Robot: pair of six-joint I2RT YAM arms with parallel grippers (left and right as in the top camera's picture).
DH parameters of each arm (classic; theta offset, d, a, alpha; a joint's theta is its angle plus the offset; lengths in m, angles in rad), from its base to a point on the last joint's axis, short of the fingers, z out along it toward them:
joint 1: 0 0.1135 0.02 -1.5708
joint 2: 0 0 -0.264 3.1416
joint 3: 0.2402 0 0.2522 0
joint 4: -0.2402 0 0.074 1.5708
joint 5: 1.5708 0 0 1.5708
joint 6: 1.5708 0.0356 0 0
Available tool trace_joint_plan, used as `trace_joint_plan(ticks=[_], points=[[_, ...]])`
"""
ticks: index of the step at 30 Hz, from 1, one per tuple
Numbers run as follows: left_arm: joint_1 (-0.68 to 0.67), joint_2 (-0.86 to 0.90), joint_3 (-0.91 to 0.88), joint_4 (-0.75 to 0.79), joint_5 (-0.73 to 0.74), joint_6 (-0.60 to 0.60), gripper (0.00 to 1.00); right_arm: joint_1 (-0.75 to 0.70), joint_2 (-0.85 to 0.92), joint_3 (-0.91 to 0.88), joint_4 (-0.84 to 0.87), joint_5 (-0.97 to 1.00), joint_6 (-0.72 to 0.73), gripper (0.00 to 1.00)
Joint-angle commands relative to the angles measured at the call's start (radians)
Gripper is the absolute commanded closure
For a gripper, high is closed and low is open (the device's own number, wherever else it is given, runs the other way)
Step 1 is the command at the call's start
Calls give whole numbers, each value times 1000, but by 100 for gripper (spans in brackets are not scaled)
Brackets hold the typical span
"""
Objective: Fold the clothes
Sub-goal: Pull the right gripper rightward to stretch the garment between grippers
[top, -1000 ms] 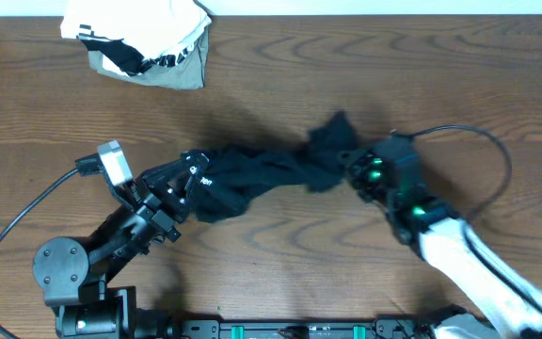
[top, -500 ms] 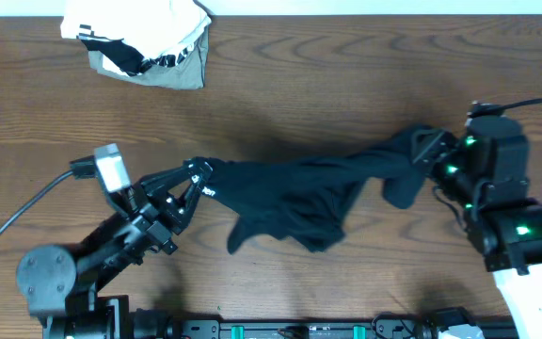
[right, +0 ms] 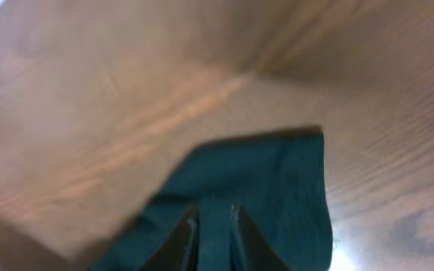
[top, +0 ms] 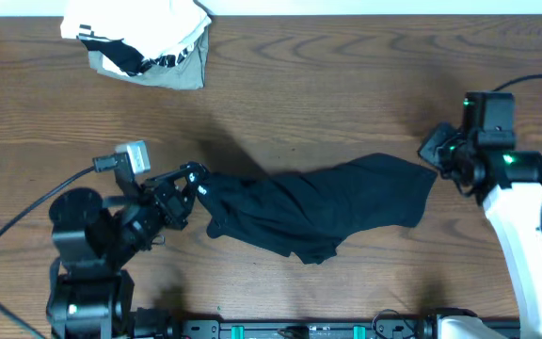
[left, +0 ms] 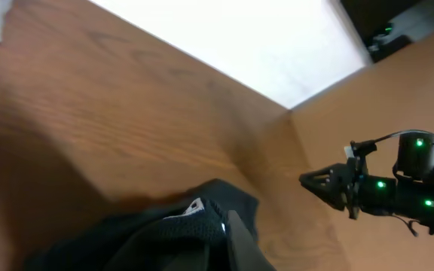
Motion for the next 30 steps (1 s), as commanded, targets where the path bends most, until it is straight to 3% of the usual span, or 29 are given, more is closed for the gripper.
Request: trace_joint_plan(ticks=[1,2,5,8,10,13,15,23,30], points=[[4,48,15,2,-36,84,94,-6,10,10,-21,-110,-89,85],[4,64,15,2,-36,97,93,-6,8,10,-36,-158,-108,83],[4,112,15,2,-40,101,78,-5,1,10,-101,-324,-167,77],[4,157,15,1,-40,101,76,2,0,10,-214,-328,-193,69],[4,180,15,-4,-39,100,56,1,0,6,-282,-272,-198,54],[4,203,15,-39,-39,100,52,1,0,3,-356,-208,-197,30],[4,209,15,-76,-39,100,52,1,0,2,-379,-199,-198,21],[4,209,15,-232,-49,100,52,1,0,-47,-432,-208,-183,20],[4,209,15,-238,-111,101,52,1,0,-294,-217,-381,-145,23]])
